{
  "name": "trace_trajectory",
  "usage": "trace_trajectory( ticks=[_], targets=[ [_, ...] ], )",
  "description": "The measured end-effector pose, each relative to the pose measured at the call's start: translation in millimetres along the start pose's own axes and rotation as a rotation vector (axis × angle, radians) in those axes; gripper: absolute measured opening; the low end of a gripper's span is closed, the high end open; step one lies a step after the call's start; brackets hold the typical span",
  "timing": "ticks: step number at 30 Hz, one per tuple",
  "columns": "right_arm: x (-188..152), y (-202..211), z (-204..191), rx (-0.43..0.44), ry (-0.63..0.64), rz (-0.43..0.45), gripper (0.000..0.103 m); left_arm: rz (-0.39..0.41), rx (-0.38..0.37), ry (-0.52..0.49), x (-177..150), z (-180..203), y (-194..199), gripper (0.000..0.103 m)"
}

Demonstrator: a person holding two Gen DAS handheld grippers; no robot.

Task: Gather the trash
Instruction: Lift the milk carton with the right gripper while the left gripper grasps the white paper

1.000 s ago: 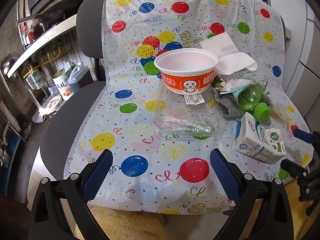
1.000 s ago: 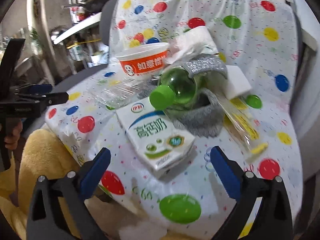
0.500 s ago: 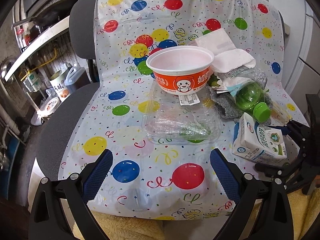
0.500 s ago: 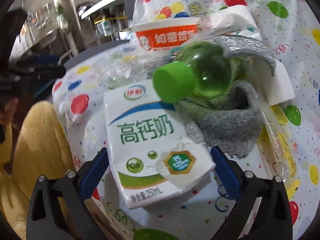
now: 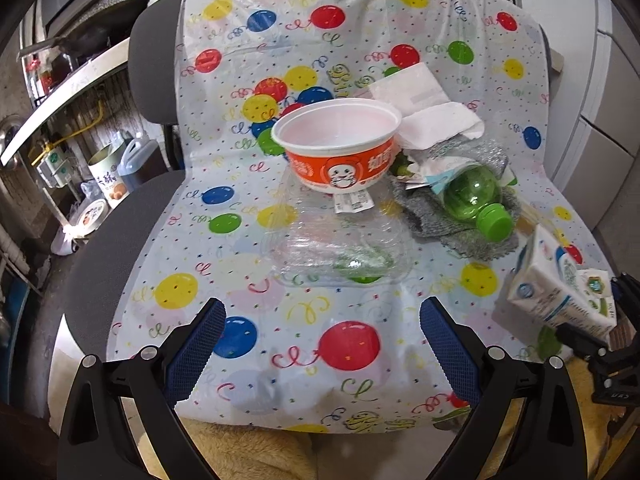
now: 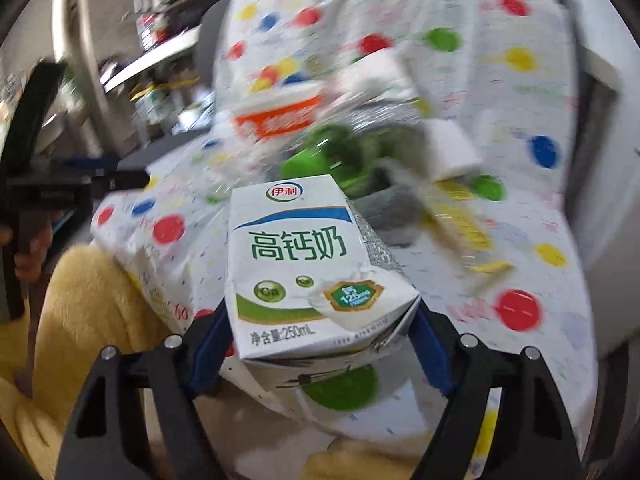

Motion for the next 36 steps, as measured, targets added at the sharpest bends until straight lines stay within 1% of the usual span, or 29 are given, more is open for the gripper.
trace_trajectory(
  ticks=[3,5,6,7,8,9,11,15,17,19,23,26,28,29,30,31,33,36],
  targets=[
    [0,22,13,-0.101,-0.049,0.04,0.078,0.017,-0.035,-0.013,13,12,1,0.092],
    [6,35,26,-0.172,-0.091,0.071,0.078,0.032,-0.062,-0.026,27,23,1,0.091],
    [10,40,33,-0.204,-0.11,0.084,0.078,0.034,-0.075,-0.03,34,27,0,0.088],
    [12,43,38,-0.227,-0.123,0.093,0.078,0.03,-0.097,-0.031,44,33,-1,0.074],
    [15,45,44,-0.242,-0.14,0.101,0.078,0.024,-0.119,-0.034,51,39,-2,0.068],
    [18,47,50,-0.242,-0.157,0.107,0.078,0.023,-0.152,-0.04,62,45,-3,0.066],
    [24,48,61,-0.24,-0.192,0.119,0.078,0.036,-0.187,-0.051,84,57,-5,0.065],
    [34,45,76,-0.266,-0.206,0.135,0.078,0.078,-0.215,-0.061,130,78,-5,0.066],
    [35,42,77,-0.274,-0.204,0.135,0.078,0.082,-0.218,-0.06,151,86,-12,0.066],
    [36,38,83,-0.279,-0.208,0.136,0.078,0.063,-0.225,-0.056,170,93,-25,0.066],
    [40,30,96,-0.267,-0.226,0.131,0.079,-0.005,-0.301,-0.054,185,107,-52,0.065],
    [42,24,103,-0.261,-0.232,0.122,0.079,-0.027,-0.284,-0.063,192,115,-70,0.063],
    [41,21,105,-0.257,-0.233,0.118,0.079,-0.055,-0.282,-0.068,193,118,-82,0.051],
    [41,21,105,-0.255,-0.232,0.117,0.079,-0.074,-0.291,-0.062,193,118,-89,0.049],
    [41,20,105,-0.253,-0.231,0.117,0.079,-0.085,-0.3,-0.056,193,118,-93,0.04],
    [41,20,106,-0.253,-0.231,0.117,0.079,-0.092,-0.31,-0.052,193,117,-96,0.022],
    [41,21,105,-0.251,-0.23,0.118,0.079,-0.084,-0.322,-0.057,194,116,-97,0.003],
    [42,23,105,-0.252,-0.229,0.123,0.079,0.011,-0.288,-0.087,198,111,-74,0.001]
  ],
)
Point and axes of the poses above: each gripper's, at about its wrist camera, not at the fingertips, and y roughly against the way its jaws point, z to its right, x to its top, the point moved 5 cm from there along -y, roughly the way its jaws point, and after that the axes turned 12 degrees about -z, right-handed, at the moved point
